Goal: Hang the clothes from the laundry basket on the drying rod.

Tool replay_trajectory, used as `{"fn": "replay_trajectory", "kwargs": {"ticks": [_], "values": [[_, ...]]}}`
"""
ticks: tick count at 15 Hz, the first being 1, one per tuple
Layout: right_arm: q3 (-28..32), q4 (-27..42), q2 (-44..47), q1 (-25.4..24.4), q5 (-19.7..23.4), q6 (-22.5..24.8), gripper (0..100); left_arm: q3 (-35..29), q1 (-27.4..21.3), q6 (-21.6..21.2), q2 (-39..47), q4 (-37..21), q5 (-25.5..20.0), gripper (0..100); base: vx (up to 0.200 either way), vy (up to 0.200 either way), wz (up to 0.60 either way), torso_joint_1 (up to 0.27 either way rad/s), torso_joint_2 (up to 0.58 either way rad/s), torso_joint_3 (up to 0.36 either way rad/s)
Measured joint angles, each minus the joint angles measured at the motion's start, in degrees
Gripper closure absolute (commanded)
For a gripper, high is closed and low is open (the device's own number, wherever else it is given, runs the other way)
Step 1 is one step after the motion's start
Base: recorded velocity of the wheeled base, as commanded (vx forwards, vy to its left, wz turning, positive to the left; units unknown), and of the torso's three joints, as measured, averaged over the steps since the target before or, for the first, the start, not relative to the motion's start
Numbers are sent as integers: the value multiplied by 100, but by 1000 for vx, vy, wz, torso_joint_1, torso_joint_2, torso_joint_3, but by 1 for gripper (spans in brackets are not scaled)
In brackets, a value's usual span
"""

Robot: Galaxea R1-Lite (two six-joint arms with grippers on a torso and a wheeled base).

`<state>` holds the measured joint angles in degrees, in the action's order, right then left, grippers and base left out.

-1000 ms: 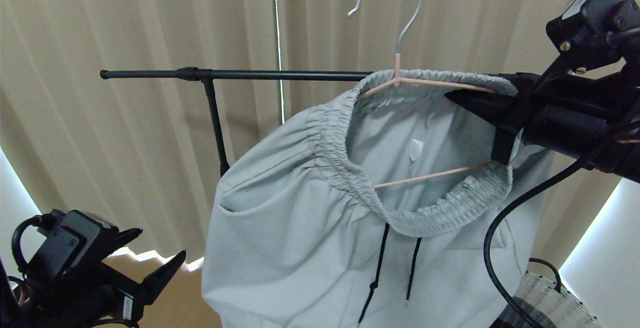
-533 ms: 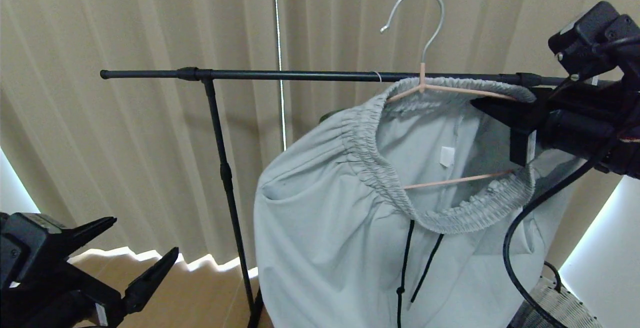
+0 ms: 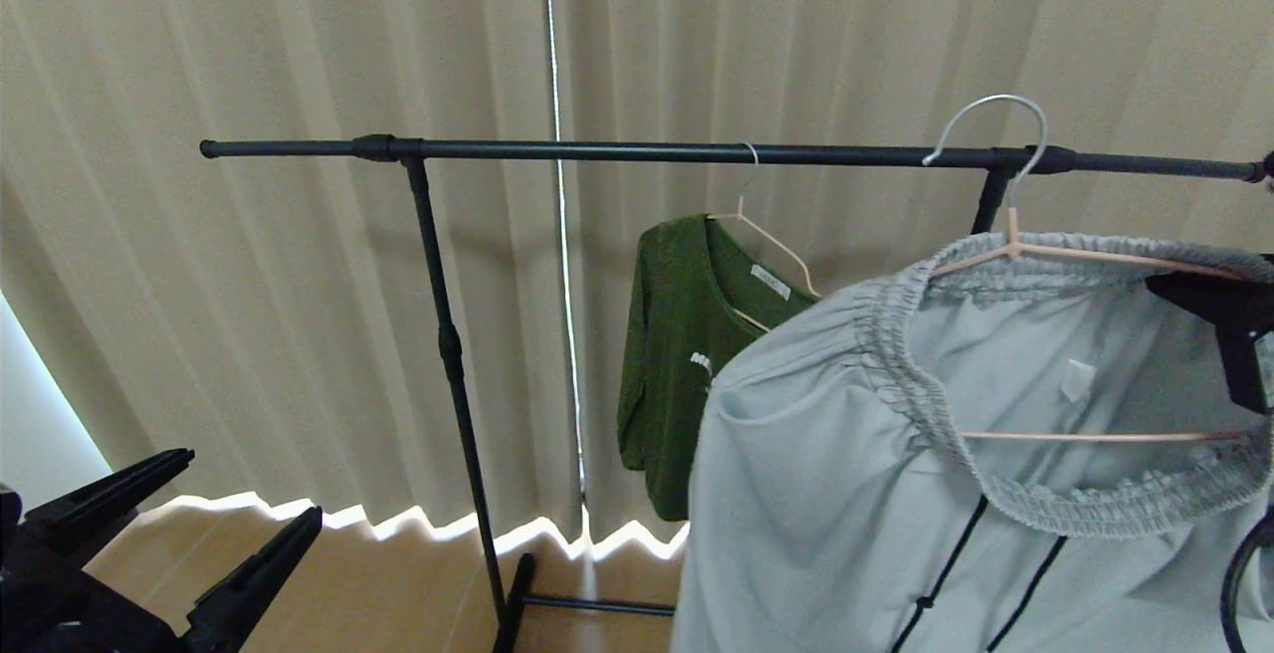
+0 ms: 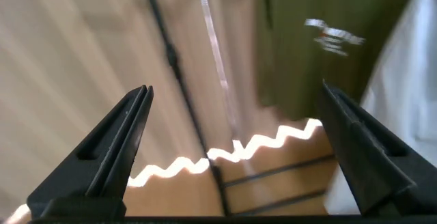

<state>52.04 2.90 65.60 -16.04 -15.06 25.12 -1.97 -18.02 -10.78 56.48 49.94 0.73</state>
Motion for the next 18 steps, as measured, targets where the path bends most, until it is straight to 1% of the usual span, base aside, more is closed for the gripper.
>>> {"fn": "replay_trajectory", "kwargs": {"ticks": [1, 3, 6, 10, 12, 14, 16, 18], "values": [[-12, 178, -154, 268, -7, -2, 100, 11, -4, -15, -11, -2, -89, 0, 0, 0, 0, 0, 0, 0], [-26, 596, -450, 1040, -27, 0, 100, 49, -6, -11, -12, -11, -106, 0, 0, 0, 0, 0, 0, 0], [-28, 1031, -794, 2042, -104, 13, 100, 24, 2, 9, -30, 6, -106, 0, 0, 0, 0, 0, 0, 0], [-63, 1089, -1006, 2912, -265, 22, 100, -2, 9, -2, -199, 9, -108, 0, 0, 0, 0, 0, 0, 0], [-117, 1048, -1020, 3111, -268, 16, 100, -41, 9, 7, -265, 0, -108, 0, 0, 0, 0, 0, 0, 0], [-130, 1031, -997, 3152, -254, 11, 100, -116, 9, 27, -282, -30, -108, 0, 0, 0, 0, 0, 0, 0], [-96, 996, -931, 3166, -254, 7, 100, -127, 5, 29, -288, -40, -106, 0, 200, 0, 0, 2, 2, 2], [-72, 818, -807, 3170, -251, -9, 100, -119, 7, 30, -293, -38, -108, 0, 200, 0, 0, -2, 0, 2]]}}
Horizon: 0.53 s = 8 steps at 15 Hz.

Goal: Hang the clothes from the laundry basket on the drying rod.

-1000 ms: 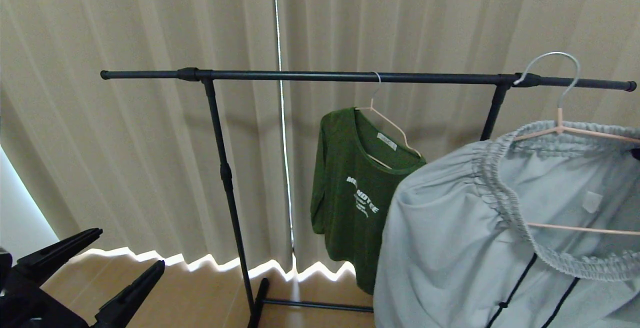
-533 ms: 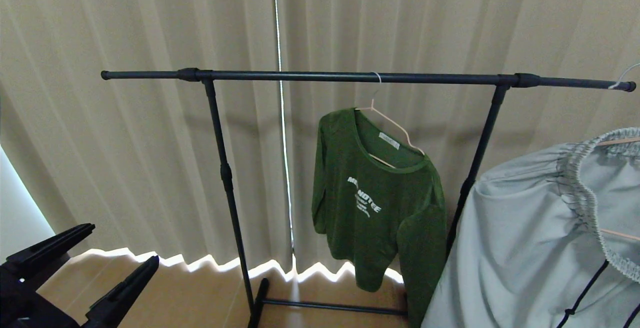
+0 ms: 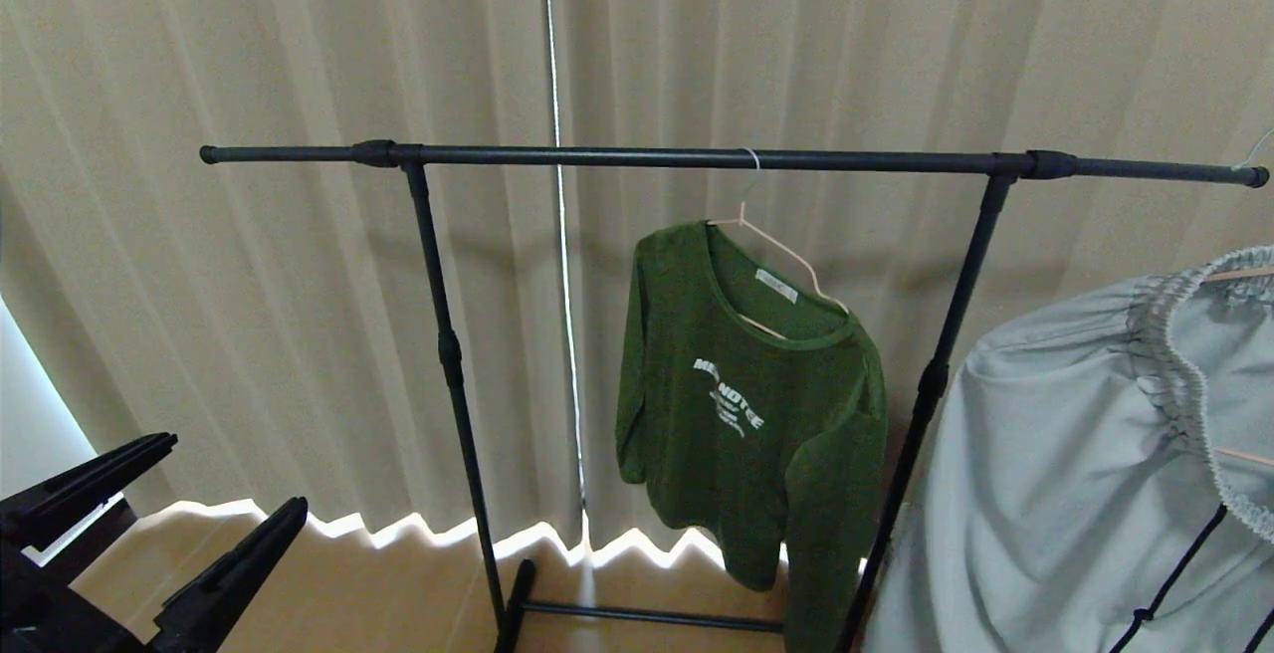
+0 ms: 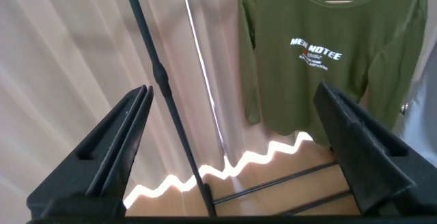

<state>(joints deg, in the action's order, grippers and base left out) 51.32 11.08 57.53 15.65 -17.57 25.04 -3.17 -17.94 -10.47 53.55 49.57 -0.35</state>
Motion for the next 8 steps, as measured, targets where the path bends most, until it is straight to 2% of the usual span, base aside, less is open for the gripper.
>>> {"fn": "replay_trajectory", "kwargs": {"ticks": [4, 8], "values": [[-13, -279, 328, -88, 17, -20, 100, 17, 4, 0, 2, -4, 2, 0, 200, 0, 0, 11, 6, 2], [33, -417, 633, -579, 2, -156, 100, 43, 1, 0, 2, -4, 2, 0, 200, 0, 0, 1, 5, 4]]}}
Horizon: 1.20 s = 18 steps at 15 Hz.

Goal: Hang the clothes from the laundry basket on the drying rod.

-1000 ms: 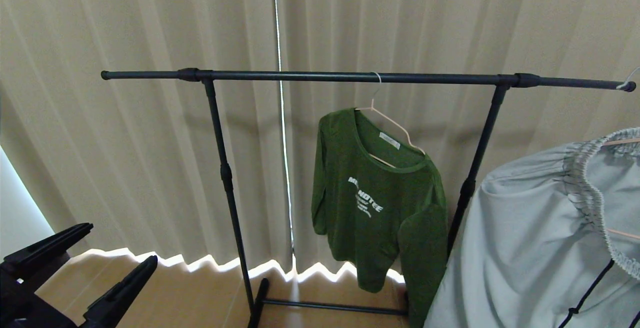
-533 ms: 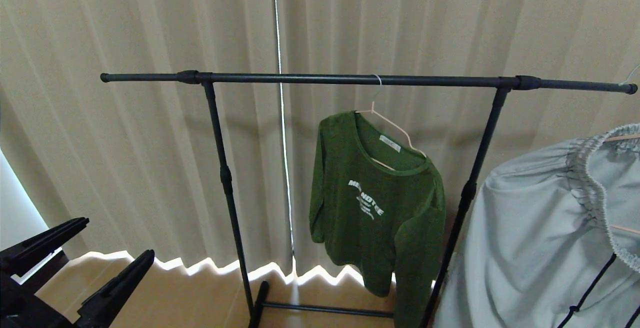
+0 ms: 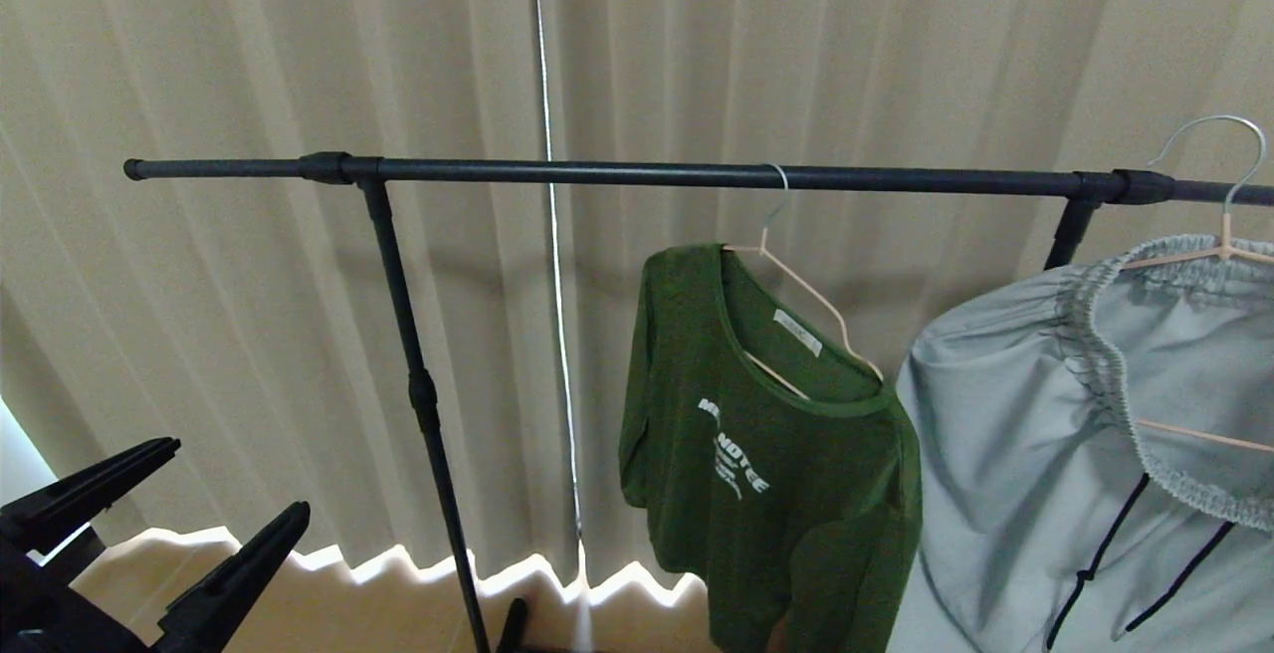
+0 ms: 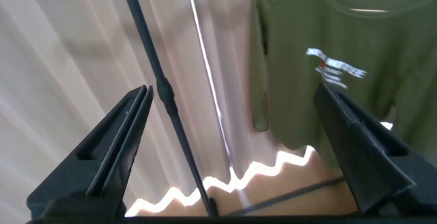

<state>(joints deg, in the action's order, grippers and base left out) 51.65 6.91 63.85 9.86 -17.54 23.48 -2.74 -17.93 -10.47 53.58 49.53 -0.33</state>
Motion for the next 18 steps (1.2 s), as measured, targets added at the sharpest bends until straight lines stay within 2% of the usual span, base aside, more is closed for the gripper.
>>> {"fn": "replay_trajectory", "kwargs": {"ticks": [4, 12, 18], "values": [[210, -2, 433, -441, -286, -219, 100, 16, 0, 2, -2, 1, 0, 0, 200, 0, 0, 6, 0, 1], [341, -293, 1291, -1347, -1075, -449, 100, 73, 0, -4, -57, 12, 0, 0, 0, 0, 0, 0, 0, 0], [68, -297, 1475, -1859, -1193, -468, 100, 96, 0, -6, -66, 9, 0, 0, 0, 0, 0, 0, 0, 0]]}}
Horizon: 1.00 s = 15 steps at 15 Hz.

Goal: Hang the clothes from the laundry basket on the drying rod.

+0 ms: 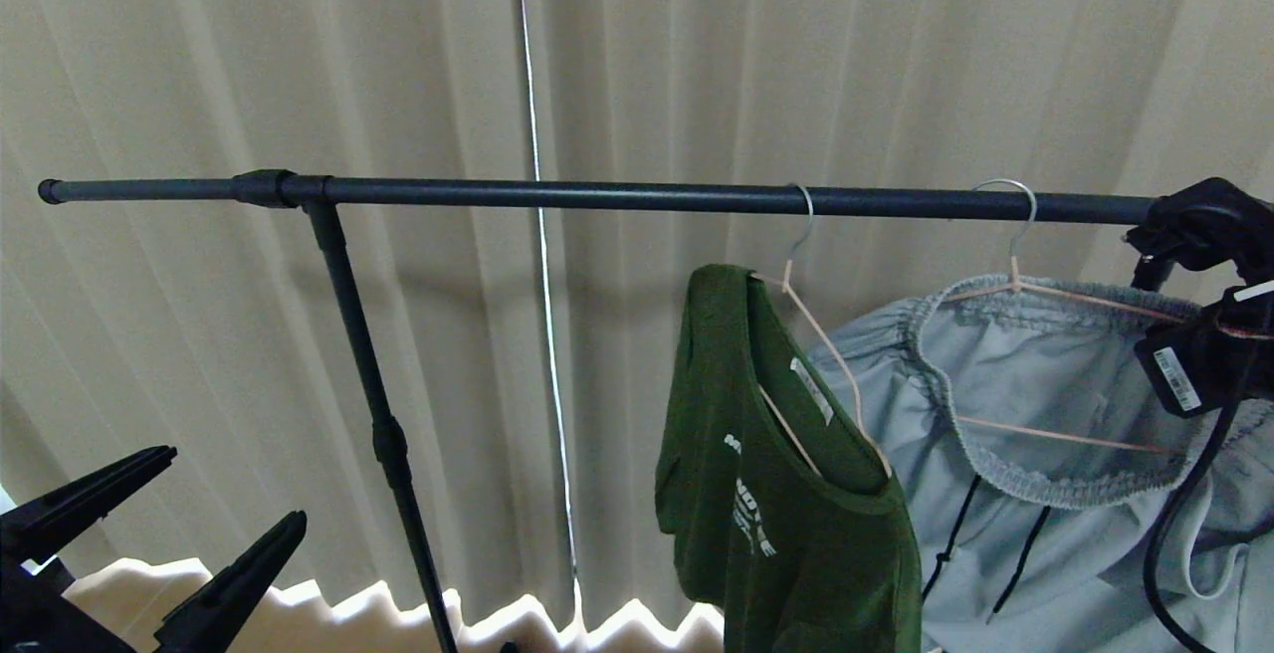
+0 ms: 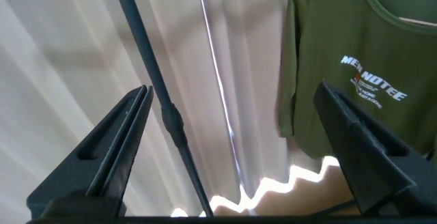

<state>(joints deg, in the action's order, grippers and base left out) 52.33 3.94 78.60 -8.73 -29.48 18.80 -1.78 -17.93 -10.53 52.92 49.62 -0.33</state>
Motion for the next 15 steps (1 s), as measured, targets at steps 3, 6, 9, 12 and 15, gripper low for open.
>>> {"fn": "replay_trajectory", "kwargs": {"ticks": [3, 6, 9, 12, 15], "values": [[-156, -194, 15, -85, 37, -2, 100, 0, 0, 0, 0, 2, 0, 0, 0, 0, 0, 0, 0, 0], [-460, -667, -29, -216, 619, 39, 100, 11, 0, -6, 0, 2, 0, 0, 0, 0, 0, 0, 0, 0], [-678, -749, -129, -299, 929, 126, 0, 21, 0, -9, -4, 2, 0, 0, 0, 0, 0, 0, 0, 0], [-780, -908, -168, -317, 1295, 123, 0, 22, 0, -11, -9, 2, -2, 0, 0, 0, 0, 0, 0, 0], [-1286, -1946, -182, -319, 2215, 115, 0, 29, 0, -20, -9, 2, -2, 0, 0, 0, 0, 0, 0, 0]]}}
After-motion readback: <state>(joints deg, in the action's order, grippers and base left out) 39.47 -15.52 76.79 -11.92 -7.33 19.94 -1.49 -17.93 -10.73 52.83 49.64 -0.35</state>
